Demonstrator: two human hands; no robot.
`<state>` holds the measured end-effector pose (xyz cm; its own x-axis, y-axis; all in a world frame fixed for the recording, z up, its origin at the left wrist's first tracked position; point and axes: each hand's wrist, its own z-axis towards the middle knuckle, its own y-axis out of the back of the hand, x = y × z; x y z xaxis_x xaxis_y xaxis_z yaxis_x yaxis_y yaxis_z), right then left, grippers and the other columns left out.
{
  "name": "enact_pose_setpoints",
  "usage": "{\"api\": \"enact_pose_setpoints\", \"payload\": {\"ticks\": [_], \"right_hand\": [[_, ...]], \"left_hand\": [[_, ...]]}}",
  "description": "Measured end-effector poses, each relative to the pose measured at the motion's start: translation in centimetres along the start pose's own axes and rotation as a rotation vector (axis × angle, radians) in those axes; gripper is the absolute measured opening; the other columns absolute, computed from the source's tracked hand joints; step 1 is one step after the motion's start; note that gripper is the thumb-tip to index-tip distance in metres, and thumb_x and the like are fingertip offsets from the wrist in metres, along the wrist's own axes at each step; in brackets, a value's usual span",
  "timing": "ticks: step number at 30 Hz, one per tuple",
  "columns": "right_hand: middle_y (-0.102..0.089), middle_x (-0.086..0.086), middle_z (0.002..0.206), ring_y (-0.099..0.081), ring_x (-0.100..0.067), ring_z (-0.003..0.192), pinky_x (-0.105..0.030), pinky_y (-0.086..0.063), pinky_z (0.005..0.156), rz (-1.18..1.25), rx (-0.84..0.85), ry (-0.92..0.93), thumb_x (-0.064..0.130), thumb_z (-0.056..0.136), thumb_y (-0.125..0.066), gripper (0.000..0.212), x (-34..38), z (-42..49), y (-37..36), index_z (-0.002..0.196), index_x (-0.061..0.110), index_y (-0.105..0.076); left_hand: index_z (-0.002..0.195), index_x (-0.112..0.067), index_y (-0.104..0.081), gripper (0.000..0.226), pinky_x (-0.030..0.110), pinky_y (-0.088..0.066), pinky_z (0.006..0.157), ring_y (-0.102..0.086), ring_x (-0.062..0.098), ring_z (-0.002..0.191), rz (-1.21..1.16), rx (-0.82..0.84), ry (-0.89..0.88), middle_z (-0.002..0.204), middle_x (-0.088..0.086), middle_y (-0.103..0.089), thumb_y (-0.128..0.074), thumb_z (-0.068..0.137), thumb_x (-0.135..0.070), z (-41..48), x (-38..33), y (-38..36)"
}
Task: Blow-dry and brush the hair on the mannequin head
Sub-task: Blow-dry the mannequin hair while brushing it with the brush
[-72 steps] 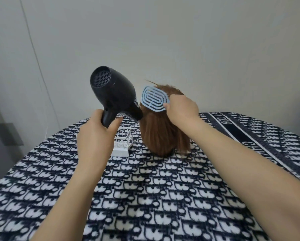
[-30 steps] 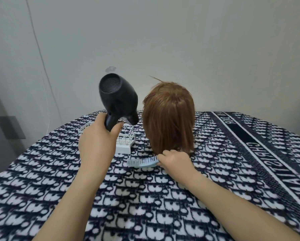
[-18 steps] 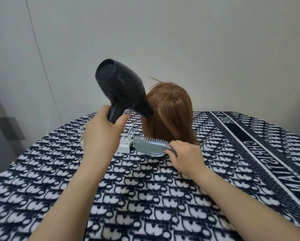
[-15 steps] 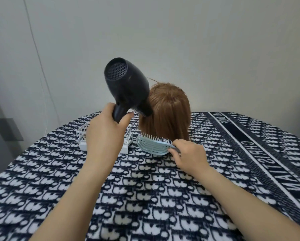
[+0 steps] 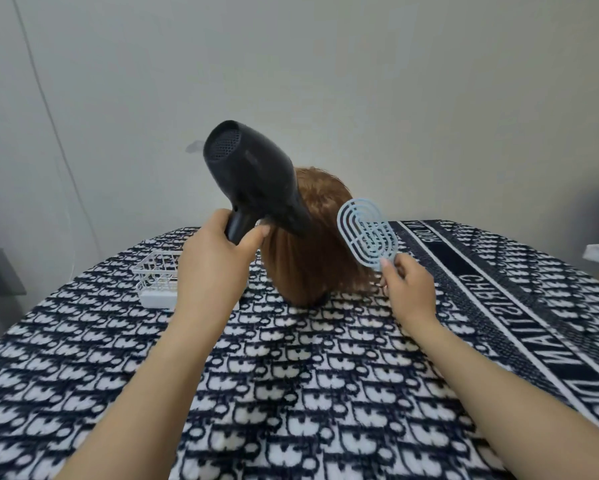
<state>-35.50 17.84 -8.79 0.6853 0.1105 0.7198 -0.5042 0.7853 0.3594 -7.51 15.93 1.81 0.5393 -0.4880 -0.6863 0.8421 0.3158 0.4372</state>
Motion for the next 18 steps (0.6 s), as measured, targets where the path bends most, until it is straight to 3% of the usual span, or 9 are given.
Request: {"api": "enact_pose_setpoints", "payload": {"ticks": [2,5,8,12,15,18], "right_hand": [[-0.059,0.001,0.055,-0.054,-0.018,0.049,-0.038,-0.045,0.051,0.005,0.044,-0.071,0.044,0.094,-0.048,0.037,0.1,0.8,-0.2,0.064,0.022,-0.049],[-0.063,0.001,0.061,-0.058,-0.018,0.053,-0.04,-0.048,0.056,0.049,0.095,-0.101,0.048,0.093,-0.047,0.037,0.2,2.0,-0.7,0.064,0.025,-0.048],[-0.064,0.004,0.064,-0.059,-0.013,0.057,-0.039,-0.048,0.061,0.121,0.138,-0.059,0.042,0.094,-0.05,0.029,0.7,3.4,-1.1,0.068,0.027,-0.05],[-0.062,0.011,0.062,-0.057,-0.004,0.059,-0.028,-0.04,0.057,0.06,0.177,0.063,0.034,0.094,-0.056,0.025,2.8,6.1,-1.3,0.07,0.028,-0.052],[-0.058,0.014,0.061,-0.053,-0.009,0.061,-0.029,-0.035,0.057,-0.014,0.168,0.129,0.034,0.092,-0.058,0.021,4.8,8.5,-1.4,0.074,0.024,-0.054],[-0.052,0.015,0.061,-0.051,-0.015,0.07,-0.034,-0.036,0.067,-0.147,0.167,0.159,0.038,0.091,-0.057,0.018,6.1,10.2,-1.8,0.08,0.024,-0.059]], "left_hand": [[0.088,-0.027,-0.054,0.028,0.039,-0.044,0.056,-0.062,0.026,0.067,0.08,-0.025,-0.045,0.068,-0.004,-0.062,-0.064,0.091,-0.053,-0.2,-0.2,-0.2],[0.087,-0.028,-0.053,0.029,0.038,-0.044,0.057,-0.063,0.026,0.067,0.076,-0.022,-0.059,0.068,-0.006,-0.061,-0.065,0.091,-0.054,-0.1,-0.4,-0.5],[0.089,-0.028,-0.054,0.028,0.038,-0.044,0.057,-0.063,0.025,0.066,0.063,-0.014,-0.063,0.068,-0.006,-0.062,-0.065,0.091,-0.054,-0.1,-0.5,-0.5],[0.087,-0.026,-0.053,0.032,0.039,-0.046,0.058,-0.064,0.026,0.065,0.072,-0.01,-0.059,0.068,-0.003,-0.064,-0.065,0.09,-0.055,-0.1,-0.6,-0.2],[0.088,-0.025,-0.056,0.031,0.046,-0.055,0.064,-0.067,0.029,0.065,0.036,0.017,-0.03,0.07,0.001,-0.067,-0.066,0.088,-0.055,0.0,-0.7,0.1],[0.092,-0.025,-0.06,0.031,0.056,-0.057,0.071,-0.069,0.034,0.072,-0.014,0.046,0.001,0.075,0.005,-0.07,-0.067,0.087,-0.055,-0.1,-0.8,0.5]]}}
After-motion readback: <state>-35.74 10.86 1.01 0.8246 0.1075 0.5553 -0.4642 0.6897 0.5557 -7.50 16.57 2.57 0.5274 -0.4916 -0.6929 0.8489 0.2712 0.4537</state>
